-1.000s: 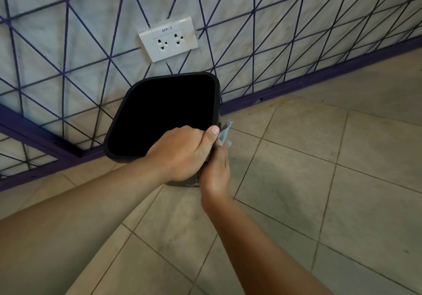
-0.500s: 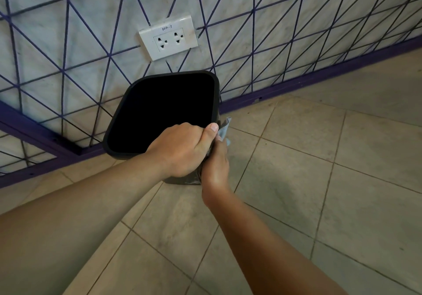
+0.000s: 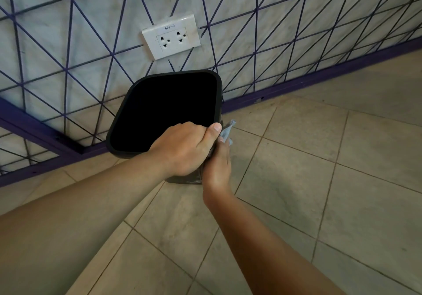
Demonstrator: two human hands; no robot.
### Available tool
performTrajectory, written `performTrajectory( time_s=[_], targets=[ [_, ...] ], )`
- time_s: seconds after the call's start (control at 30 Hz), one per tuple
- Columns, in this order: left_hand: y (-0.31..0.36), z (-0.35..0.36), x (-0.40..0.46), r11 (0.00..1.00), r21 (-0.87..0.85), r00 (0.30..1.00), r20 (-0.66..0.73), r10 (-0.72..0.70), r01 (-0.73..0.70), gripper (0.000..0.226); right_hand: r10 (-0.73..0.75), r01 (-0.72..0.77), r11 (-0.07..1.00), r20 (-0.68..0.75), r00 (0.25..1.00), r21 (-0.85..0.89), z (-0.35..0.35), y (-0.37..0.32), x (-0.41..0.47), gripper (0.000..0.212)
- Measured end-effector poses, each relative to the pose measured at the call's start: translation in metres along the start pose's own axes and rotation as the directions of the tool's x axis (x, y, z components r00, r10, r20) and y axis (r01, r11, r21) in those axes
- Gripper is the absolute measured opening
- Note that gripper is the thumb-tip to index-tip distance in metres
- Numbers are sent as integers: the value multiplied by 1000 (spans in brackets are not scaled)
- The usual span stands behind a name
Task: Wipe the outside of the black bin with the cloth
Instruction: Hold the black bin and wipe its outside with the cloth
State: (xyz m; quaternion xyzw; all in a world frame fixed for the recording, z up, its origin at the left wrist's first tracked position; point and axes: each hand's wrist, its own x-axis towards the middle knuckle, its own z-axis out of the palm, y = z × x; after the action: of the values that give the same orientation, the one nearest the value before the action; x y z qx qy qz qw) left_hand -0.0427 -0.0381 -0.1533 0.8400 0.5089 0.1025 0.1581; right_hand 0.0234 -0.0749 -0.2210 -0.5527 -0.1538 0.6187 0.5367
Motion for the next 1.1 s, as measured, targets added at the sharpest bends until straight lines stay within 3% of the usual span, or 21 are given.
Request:
performTrajectory(
  time_s=[0.1, 0.23, 0.37, 0.47, 0.6, 0.73, 0.87, 0.97, 1.1],
  targets=[
    [0, 0, -1, 1000, 28, 1000, -23, 2, -2, 59, 27, -25, 998, -51, 998, 51, 0, 4, 1, 59],
    [-1, 1, 0, 1000, -7, 999, -16, -30, 30, 60, 5, -5, 1000, -15, 1000, 20, 2, 7, -3, 64],
    [-1, 0, 1, 999, -25, 999, -11, -30, 29, 60, 35, -33, 998, -35, 999, 54, -1, 3, 4, 55],
    [-2, 0, 1, 999, -30, 999, 9, -31, 31, 57, -37, 37, 999, -5, 999, -1, 0, 5, -2, 67],
    [-1, 1, 0, 1000, -5, 999, -28, -21, 21, 57, -9, 11, 998, -32, 999, 55, -4, 5, 4, 54],
    [-1, -1, 1, 1000, -21, 1000, -1, -11, 11, 55, -71, 70, 997, 26, 997, 10, 0, 2, -4, 75],
    [1, 0, 1, 1000, 2, 999, -32, -5, 6, 53, -38, 39, 998, -19, 999, 48, -2, 4, 5, 59],
    [-1, -1, 1, 999, -26, 1000, 7, -22, 23, 54, -86, 86, 996, 21, 996, 0, 2, 2, -3, 82],
    [1, -1, 1, 1000, -5, 1000, -10, -21, 21, 54, -73, 73, 997, -20, 997, 26, -2, 8, 7, 58]
  ],
)
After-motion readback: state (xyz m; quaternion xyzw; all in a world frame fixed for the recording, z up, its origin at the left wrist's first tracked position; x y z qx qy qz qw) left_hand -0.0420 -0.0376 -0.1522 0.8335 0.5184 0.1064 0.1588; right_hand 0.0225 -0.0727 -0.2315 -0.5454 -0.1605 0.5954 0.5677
